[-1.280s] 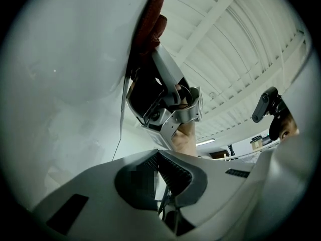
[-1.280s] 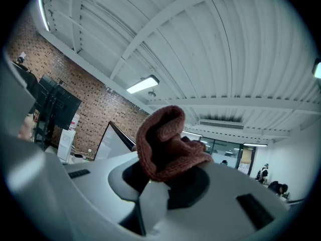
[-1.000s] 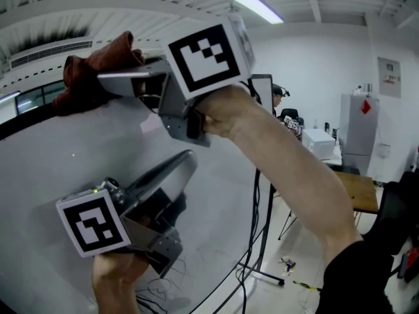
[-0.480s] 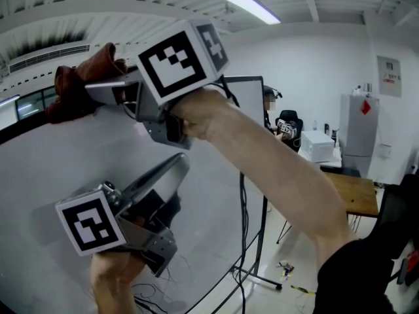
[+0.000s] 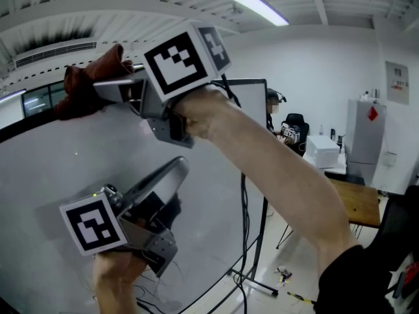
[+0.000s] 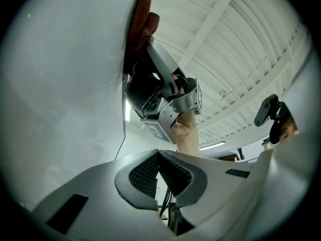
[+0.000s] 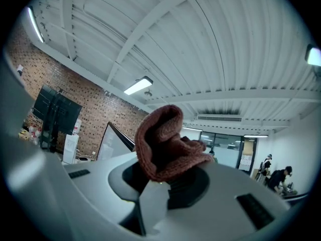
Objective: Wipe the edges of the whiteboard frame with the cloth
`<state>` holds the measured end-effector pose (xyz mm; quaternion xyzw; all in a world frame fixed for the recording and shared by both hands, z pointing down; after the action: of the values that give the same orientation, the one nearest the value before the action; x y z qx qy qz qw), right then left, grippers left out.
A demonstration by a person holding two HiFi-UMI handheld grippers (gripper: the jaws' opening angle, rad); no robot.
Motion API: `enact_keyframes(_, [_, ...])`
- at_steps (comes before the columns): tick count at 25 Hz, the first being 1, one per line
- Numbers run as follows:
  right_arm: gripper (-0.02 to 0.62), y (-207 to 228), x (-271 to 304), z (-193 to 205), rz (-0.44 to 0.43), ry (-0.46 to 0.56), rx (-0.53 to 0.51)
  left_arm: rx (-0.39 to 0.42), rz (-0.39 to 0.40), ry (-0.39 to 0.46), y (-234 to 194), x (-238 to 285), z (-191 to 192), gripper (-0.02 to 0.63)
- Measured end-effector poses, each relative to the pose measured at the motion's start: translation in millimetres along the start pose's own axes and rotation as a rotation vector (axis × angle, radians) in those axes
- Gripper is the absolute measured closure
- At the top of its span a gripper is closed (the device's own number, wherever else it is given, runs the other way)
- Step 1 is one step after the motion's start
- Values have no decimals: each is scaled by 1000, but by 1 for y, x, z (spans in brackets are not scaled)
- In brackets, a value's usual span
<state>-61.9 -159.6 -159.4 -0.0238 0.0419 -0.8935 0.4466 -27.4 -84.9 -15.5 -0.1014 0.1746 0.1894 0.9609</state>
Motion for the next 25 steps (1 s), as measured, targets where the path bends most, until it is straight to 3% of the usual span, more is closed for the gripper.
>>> enact_keyframes(9, [518, 5, 0, 0, -20, 16, -18, -31, 25, -11, -15, 10, 16, 609])
enact_keyframes(25, [518, 8, -1, 2, 65, -6, -44, -66, 212, 22, -7, 20, 14, 609])
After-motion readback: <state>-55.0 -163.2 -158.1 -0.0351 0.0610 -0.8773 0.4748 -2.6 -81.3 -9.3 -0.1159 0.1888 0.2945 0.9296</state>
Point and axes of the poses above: the fingertips, and each gripper's own axes: x forward along the fingers, y to its right, z out of its underside, the point moved 3 cm from there along -x, backward along the fingers, and after that the axes turned 11 degrees about x, right-handed, at the moved point
